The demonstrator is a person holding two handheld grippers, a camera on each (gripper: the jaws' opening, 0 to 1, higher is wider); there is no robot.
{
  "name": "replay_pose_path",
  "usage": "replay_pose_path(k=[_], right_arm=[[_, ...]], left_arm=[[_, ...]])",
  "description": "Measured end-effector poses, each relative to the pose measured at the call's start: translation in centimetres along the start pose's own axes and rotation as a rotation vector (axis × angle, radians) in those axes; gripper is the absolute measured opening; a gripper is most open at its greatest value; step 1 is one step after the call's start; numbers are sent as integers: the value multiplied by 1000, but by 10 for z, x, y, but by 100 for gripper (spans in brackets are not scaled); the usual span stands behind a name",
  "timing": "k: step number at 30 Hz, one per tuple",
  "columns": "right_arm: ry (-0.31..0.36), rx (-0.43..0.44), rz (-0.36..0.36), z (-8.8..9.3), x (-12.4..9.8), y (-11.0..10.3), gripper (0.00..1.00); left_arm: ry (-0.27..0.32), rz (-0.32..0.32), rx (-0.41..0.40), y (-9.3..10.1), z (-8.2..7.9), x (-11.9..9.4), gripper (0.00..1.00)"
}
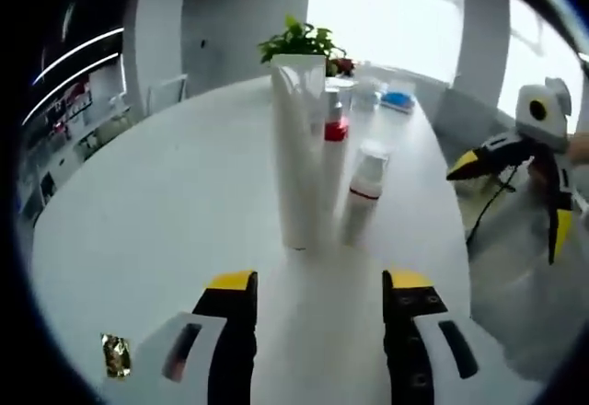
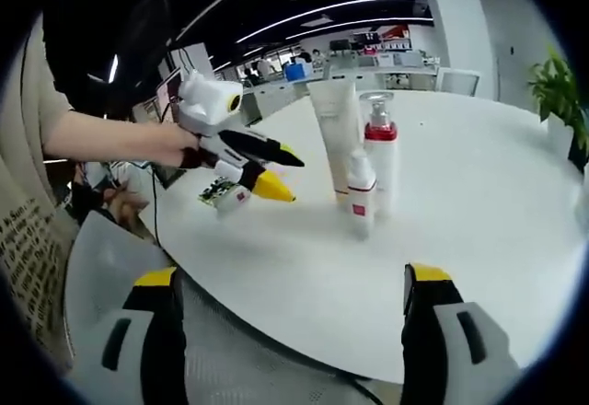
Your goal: Arrange the skincare products in the storage area until every visible bottle or jar stands upright without overlapping.
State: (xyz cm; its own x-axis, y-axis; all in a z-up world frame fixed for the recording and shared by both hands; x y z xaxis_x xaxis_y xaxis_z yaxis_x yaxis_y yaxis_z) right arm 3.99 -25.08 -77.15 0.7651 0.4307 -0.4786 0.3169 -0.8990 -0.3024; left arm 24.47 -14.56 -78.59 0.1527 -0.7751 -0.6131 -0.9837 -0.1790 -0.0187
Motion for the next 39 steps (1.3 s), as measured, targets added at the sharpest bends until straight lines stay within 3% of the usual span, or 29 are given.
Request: replay_pose_path(k=[8,14,20,39], right_arm=[[3,0,-16,-2,-2,-3,100],[3,-6,-30,-3,-3,-5,100],[3,-17,-40,-2,-4,-6,100],[-13,-38,-60,2,-6,-9,100]], left_arm=[[-4,-37,-57,8,12,-28,60],[5,-80,-148,13,19,-52,67],[-3,-114,-195,20,35,-74,69],[-7,-182,-281,45,66,-117,83]])
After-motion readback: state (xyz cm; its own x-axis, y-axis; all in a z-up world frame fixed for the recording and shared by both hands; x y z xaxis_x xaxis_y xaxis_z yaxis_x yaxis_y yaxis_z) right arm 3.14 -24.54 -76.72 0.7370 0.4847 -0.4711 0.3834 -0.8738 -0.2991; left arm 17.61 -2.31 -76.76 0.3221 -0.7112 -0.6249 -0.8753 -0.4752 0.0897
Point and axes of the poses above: the point that each gripper's makers call its tool centre point, and the gripper's own axes: x roughly forward along the fingers, y roughly to its right, z roughly out of its underside, the point moved 7 cm from there along -x, roughly backward along the fingers, and after that the axes turned 10 degrees about -z, right-handed, at the moved point
